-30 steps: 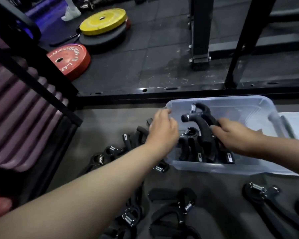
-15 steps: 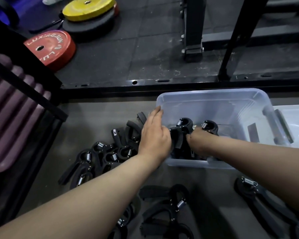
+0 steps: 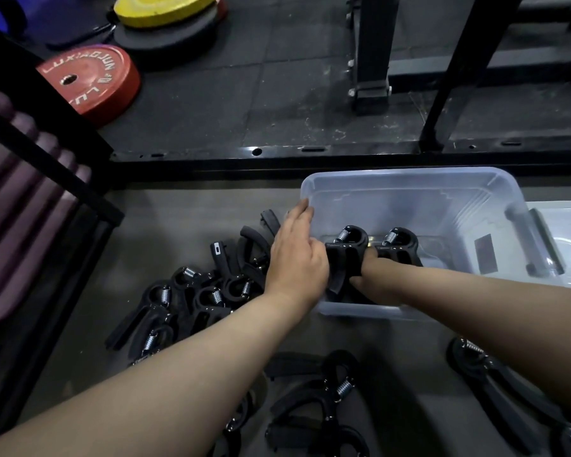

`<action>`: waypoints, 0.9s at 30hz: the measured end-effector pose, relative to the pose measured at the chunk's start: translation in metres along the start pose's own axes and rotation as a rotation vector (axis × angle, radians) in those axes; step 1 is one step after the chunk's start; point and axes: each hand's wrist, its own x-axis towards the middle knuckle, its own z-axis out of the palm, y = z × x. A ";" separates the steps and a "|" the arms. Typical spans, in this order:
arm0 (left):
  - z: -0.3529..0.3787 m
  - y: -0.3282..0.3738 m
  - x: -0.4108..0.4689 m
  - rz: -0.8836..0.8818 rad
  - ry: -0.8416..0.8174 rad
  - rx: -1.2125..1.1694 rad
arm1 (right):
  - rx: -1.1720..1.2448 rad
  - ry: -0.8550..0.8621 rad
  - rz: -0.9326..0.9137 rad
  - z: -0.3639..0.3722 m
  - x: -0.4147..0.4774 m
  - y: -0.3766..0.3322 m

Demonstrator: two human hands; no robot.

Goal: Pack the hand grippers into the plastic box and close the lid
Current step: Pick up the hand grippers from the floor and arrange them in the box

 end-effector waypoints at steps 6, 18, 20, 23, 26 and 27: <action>0.000 -0.002 0.000 -0.008 -0.003 -0.007 | 0.023 -0.022 0.025 -0.001 -0.003 0.002; -0.006 -0.044 0.001 -0.257 0.184 -0.390 | 0.234 0.550 -0.571 -0.029 -0.009 -0.075; -0.014 -0.066 0.001 -0.365 0.269 -0.314 | 0.079 0.504 -0.509 -0.019 -0.006 -0.087; -0.035 -0.099 0.003 -0.480 0.246 -0.043 | 0.092 0.491 -0.478 -0.010 -0.005 -0.094; -0.051 -0.131 -0.005 -0.522 0.156 0.258 | 0.123 0.443 -0.509 -0.012 -0.008 -0.089; -0.052 -0.140 -0.009 -0.488 0.112 0.328 | 0.122 0.443 -0.517 -0.012 -0.008 -0.087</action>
